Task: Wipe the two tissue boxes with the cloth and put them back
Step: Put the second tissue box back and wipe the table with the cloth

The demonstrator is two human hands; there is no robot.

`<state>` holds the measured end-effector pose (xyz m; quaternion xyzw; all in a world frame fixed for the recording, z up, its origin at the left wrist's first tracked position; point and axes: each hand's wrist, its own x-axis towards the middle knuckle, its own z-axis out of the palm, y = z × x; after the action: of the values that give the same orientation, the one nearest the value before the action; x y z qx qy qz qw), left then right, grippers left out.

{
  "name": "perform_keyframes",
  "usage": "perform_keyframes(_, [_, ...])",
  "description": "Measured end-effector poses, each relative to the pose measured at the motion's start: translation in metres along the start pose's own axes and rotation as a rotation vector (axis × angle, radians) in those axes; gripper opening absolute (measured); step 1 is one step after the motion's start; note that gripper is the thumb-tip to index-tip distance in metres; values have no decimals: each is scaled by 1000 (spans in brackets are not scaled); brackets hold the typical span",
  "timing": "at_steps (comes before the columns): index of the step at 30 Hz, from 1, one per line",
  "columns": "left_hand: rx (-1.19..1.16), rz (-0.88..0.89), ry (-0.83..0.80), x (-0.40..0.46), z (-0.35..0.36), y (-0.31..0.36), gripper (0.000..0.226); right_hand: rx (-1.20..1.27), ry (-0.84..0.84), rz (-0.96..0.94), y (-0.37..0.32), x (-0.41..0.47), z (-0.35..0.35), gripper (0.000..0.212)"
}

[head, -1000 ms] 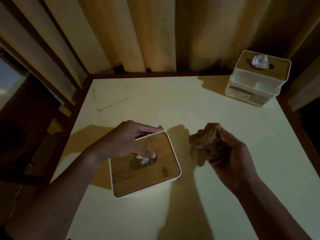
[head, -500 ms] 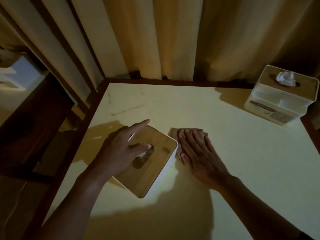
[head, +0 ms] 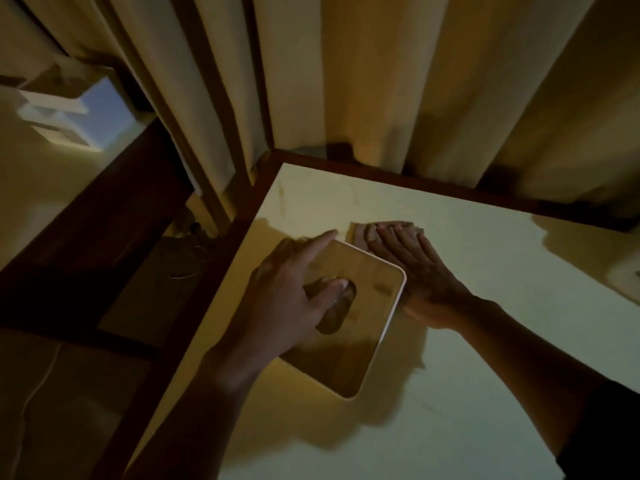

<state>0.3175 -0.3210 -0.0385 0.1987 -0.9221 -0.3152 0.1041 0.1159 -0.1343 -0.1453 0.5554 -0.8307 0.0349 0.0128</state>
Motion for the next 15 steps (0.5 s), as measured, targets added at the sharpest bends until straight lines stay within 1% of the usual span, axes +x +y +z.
perform_keyframes(2, [15, -56, 18, 11, -12, -14, 65, -7, -4, 0, -5, 14, 0, 66])
perform_keyframes(5, [23, -89, 56, 24, -29, -33, 62, -36, -5, -44, -10, 30, 1, 64])
perform_keyframes(8, [-11, -158, 73, 31, -39, -48, 61, -46, 122, -75, -12, 47, 8, 61])
perform_keyframes(9, [-17, -178, 88, 34, -41, -54, 62, -47, 141, -95, -13, 55, 10, 61])
perform_keyframes(13, [-33, -166, 117, 41, -46, -67, 61, -55, 95, -217, -24, 87, 9, 59])
perform_keyframes(15, [-25, -140, 122, 41, -46, -69, 62, -50, 120, -252, -27, 107, 6, 58])
